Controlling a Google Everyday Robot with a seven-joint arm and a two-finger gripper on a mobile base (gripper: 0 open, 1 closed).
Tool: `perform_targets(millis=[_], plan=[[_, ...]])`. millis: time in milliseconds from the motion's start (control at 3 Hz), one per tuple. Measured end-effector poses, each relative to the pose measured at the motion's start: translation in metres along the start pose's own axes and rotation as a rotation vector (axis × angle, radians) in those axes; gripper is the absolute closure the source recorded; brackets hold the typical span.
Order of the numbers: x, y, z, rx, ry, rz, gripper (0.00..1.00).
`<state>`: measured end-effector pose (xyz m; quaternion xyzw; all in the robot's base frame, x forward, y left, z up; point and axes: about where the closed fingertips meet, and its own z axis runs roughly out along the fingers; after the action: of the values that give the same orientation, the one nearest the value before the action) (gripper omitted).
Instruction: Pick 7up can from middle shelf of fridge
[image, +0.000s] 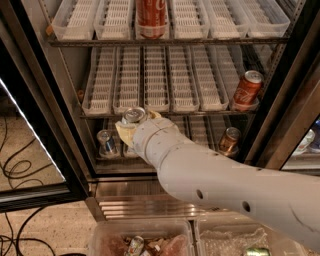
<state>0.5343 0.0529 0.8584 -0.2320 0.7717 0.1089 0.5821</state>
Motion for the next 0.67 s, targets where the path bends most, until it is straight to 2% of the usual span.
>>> perform_targets(millis=[333,667], plan=[[0.006,-0.014,0.016,0.043,0.023,-0.023,1.0],[0.039,-0.059,0.019,0.16,0.12,-0.056,1.0]])
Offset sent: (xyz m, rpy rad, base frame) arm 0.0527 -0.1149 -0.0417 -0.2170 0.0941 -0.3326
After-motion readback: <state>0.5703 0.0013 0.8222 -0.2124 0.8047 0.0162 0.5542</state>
